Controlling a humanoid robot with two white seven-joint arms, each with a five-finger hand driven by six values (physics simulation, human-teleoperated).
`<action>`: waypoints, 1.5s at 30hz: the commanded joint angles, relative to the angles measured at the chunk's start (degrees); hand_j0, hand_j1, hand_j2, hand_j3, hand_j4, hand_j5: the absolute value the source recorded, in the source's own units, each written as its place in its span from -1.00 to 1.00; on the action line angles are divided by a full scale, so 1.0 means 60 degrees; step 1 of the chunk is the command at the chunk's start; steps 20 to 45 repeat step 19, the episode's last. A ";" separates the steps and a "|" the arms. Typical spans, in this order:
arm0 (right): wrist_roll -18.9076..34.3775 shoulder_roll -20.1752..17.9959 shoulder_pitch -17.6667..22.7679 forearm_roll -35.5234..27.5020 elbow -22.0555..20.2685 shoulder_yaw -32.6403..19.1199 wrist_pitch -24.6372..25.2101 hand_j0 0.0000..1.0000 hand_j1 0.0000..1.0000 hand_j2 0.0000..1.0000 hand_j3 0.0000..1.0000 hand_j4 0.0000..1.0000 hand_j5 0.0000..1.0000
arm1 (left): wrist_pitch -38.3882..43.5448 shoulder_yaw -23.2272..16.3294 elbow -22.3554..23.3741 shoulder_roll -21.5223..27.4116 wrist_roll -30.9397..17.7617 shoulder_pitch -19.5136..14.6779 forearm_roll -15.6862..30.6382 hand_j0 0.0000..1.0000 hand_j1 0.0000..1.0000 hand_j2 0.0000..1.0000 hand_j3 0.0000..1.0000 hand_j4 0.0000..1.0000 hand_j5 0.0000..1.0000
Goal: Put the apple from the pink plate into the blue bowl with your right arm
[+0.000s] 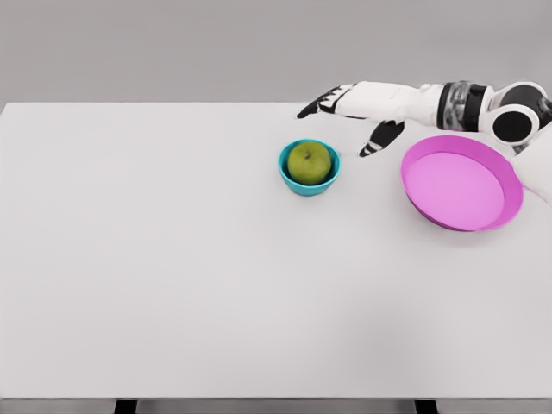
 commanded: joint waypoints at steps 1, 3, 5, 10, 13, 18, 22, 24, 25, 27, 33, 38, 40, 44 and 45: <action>-0.0007 -0.0998 0.0117 -0.0137 -0.1098 -0.1958 -0.0078 1.00 1.00 1.00 1.00 1.00 1.00 | 0.0000 0.0000 0.0004 0.0001 -0.0001 0.0001 0.0000 1.00 1.00 1.00 1.00 1.00 1.00; -0.0007 -0.1524 0.0747 -0.0166 -0.1728 -0.2691 -0.0110 1.00 1.00 1.00 1.00 1.00 1.00 | 0.0000 0.0000 0.0004 0.0001 -0.0001 0.0001 0.0000 1.00 1.00 1.00 1.00 1.00 1.00; -0.0007 -0.1818 0.1348 -0.0166 -0.1992 -0.3131 -0.0110 1.00 1.00 1.00 1.00 1.00 1.00 | 0.0000 0.0000 0.0004 0.0001 -0.0001 0.0001 0.0000 1.00 1.00 1.00 1.00 1.00 1.00; -0.0007 -0.1306 0.4000 -0.0181 -0.3135 -0.5856 -0.0107 1.00 1.00 1.00 1.00 1.00 1.00 | 0.0000 0.0000 0.0004 0.0001 -0.0001 0.0001 0.0000 1.00 1.00 1.00 1.00 1.00 1.00; -0.0007 -0.0838 0.4205 -0.0108 -0.3032 -0.5856 -0.0078 1.00 1.00 1.00 1.00 1.00 1.00 | 0.0000 0.0000 0.0004 0.0001 -0.0001 0.0001 0.0000 1.00 1.00 1.00 1.00 1.00 1.00; -0.0007 -0.0500 0.4410 -0.0064 -0.3018 -0.5827 -0.0049 1.00 1.00 1.00 1.00 1.00 1.00 | 0.0000 0.0000 0.0004 0.0001 -0.0001 0.0001 0.0000 1.00 1.00 1.00 1.00 1.00 1.00; -0.0007 -0.0500 0.4410 -0.0049 -0.3003 -0.5827 -0.0049 1.00 1.00 1.00 1.00 1.00 1.00 | 0.0000 0.0000 0.0004 0.0001 -0.0001 0.0001 0.0000 1.00 1.00 1.00 1.00 1.00 1.00; -0.0007 -0.0500 0.4410 -0.0049 -0.3003 -0.5827 -0.0049 1.00 1.00 1.00 1.00 1.00 1.00 | 0.0000 0.0000 0.0004 0.0001 -0.0001 0.0001 0.0000 1.00 1.00 1.00 1.00 1.00 1.00; -0.0007 -0.0500 0.4410 -0.0049 -0.3003 -0.5827 -0.0049 1.00 1.00 1.00 1.00 1.00 1.00 | 0.0000 0.0000 0.0004 0.0001 -0.0001 0.0001 0.0000 1.00 1.00 1.00 1.00 1.00 1.00; -0.0007 -0.0500 0.4410 -0.0049 -0.3003 -0.5827 -0.0049 1.00 1.00 1.00 1.00 1.00 1.00 | 0.0000 0.0000 0.0004 0.0001 -0.0001 0.0001 0.0000 1.00 1.00 1.00 1.00 1.00 1.00; -0.0007 -0.0500 0.4410 -0.0049 -0.3003 -0.5827 -0.0049 1.00 1.00 1.00 1.00 1.00 1.00 | 0.0000 0.0000 0.0004 0.0001 -0.0001 0.0001 0.0000 1.00 1.00 1.00 1.00 1.00 1.00; -0.0007 -0.0500 0.4410 -0.0049 -0.3003 -0.5827 -0.0049 1.00 1.00 1.00 1.00 1.00 1.00 | 0.0000 0.0000 0.0004 0.0001 -0.0001 0.0001 0.0000 1.00 1.00 1.00 1.00 1.00 1.00; -0.0007 -0.0500 0.4410 -0.0049 -0.3003 -0.5827 -0.0049 1.00 1.00 1.00 1.00 1.00 1.00 | 0.0000 0.0000 0.0004 0.0001 -0.0001 0.0001 0.0000 1.00 1.00 1.00 1.00 1.00 1.00; -0.0007 -0.0500 0.4410 -0.0049 -0.3003 -0.5827 -0.0049 1.00 1.00 1.00 1.00 1.00 1.00 | 0.0000 0.0000 0.0004 0.0001 -0.0001 0.0001 0.0000 1.00 1.00 1.00 1.00 1.00 1.00; -0.0007 -0.0500 0.4410 -0.0049 -0.3003 -0.5827 -0.0049 1.00 1.00 1.00 1.00 1.00 1.00 | 0.0000 0.0000 0.0004 0.0001 -0.0001 0.0001 0.0000 1.00 1.00 1.00 1.00 1.00 1.00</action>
